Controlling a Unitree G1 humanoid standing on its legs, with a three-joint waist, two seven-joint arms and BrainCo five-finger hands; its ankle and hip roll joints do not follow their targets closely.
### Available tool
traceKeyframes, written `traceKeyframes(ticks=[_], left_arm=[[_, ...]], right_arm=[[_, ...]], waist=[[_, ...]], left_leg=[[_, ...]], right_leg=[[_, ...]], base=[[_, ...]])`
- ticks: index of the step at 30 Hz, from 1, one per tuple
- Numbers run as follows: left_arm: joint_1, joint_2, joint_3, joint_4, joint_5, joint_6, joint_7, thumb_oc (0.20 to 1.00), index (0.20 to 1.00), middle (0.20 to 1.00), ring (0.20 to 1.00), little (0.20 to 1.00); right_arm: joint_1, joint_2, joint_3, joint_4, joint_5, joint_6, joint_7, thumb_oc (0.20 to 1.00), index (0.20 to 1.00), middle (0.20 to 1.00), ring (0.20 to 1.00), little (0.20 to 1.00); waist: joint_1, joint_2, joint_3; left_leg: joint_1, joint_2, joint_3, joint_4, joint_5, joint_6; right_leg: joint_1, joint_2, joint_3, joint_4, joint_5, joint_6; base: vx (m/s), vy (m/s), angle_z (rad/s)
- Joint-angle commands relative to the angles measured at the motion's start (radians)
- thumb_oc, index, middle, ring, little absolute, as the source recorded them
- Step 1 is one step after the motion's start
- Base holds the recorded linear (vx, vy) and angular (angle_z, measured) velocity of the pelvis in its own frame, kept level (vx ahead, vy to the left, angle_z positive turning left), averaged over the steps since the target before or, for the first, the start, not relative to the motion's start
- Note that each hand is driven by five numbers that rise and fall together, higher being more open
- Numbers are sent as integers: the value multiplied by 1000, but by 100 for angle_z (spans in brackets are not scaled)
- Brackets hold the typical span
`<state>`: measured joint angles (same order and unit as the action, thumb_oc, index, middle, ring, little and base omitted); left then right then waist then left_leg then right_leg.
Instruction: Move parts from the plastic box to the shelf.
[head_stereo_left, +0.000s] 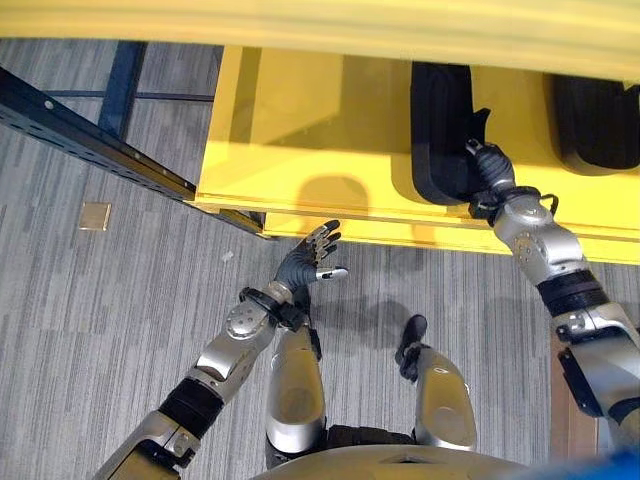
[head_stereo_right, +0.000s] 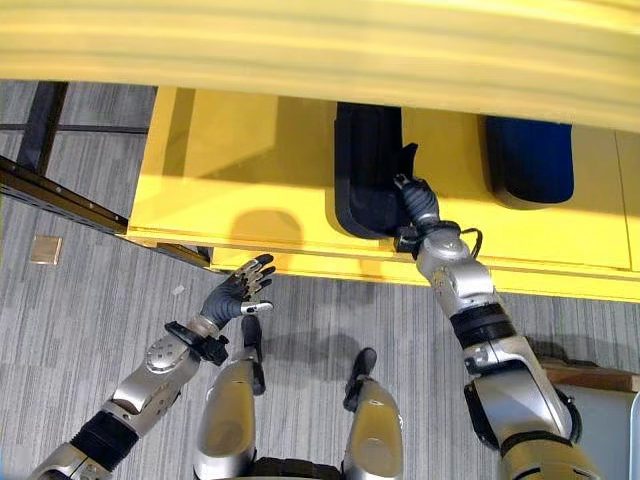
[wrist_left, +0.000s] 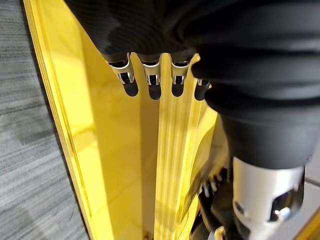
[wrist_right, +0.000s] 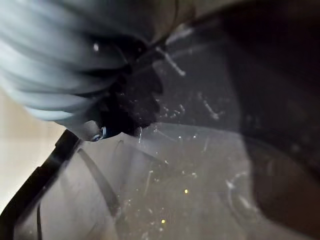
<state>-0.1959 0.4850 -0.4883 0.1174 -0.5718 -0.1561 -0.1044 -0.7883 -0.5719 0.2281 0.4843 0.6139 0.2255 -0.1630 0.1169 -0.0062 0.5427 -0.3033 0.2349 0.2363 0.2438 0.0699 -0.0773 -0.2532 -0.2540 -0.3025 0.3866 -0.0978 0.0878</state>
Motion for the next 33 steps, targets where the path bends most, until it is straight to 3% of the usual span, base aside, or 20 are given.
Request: traceKeyframes(ticks=[1,11,13,19,26,33], left_arm=[[24,-11,-13,-114,-19,-11,13,1000,1000,1000,1000,1000],[-5,-28,-82,-112,-59,22,19,1000,1000,1000,1000,1000],[-17,-42,-108,-73,-99,37,36,1000,1000,1000,1000,1000],[-44,-55,-125,-46,-120,45,39,1000,1000,1000,1000,1000],[-67,-59,-145,-25,-140,58,49,1000,1000,1000,1000,1000],[-59,-9,-161,-41,-152,61,60,1000,1000,1000,1000,1000]], right_arm=[[-100,-73,-6,-17,-43,-39,7,200,200,200,200,200],[-237,-102,54,109,-39,-29,55,200,200,200,200,200],[-277,-104,70,142,-20,-17,77,200,200,200,200,200],[-332,-115,90,180,-72,8,102,200,200,200,200,200],[-445,-123,133,279,-76,36,57,200,200,200,200,200],[-580,-165,220,387,-83,37,17,200,200,200,200,200]], waist=[[4,3,-23],[-4,10,-23],[-16,7,-23],[-28,8,-23],[-22,6,-23],[2,-5,-23]], left_leg=[[-13,-17,11,162,-150,11],[-148,-25,3,358,-264,62],[-189,-16,2,470,-329,82],[-235,-11,-13,600,-401,104],[-247,-12,-29,663,-442,111],[-236,-14,-43,626,-431,104]], right_leg=[[-32,41,-63,115,-66,-50],[-187,-4,-18,326,-138,-59],[-229,-16,4,413,-172,-69],[-276,-29,35,511,-211,-82],[-297,-33,53,567,-235,-84],[-286,-29,50,547,-221,-69]], base=[[-73,29,-10],[-59,46,0],[-51,75,-13],[-6,28,-4],[36,22,0],[49,-29,2]])
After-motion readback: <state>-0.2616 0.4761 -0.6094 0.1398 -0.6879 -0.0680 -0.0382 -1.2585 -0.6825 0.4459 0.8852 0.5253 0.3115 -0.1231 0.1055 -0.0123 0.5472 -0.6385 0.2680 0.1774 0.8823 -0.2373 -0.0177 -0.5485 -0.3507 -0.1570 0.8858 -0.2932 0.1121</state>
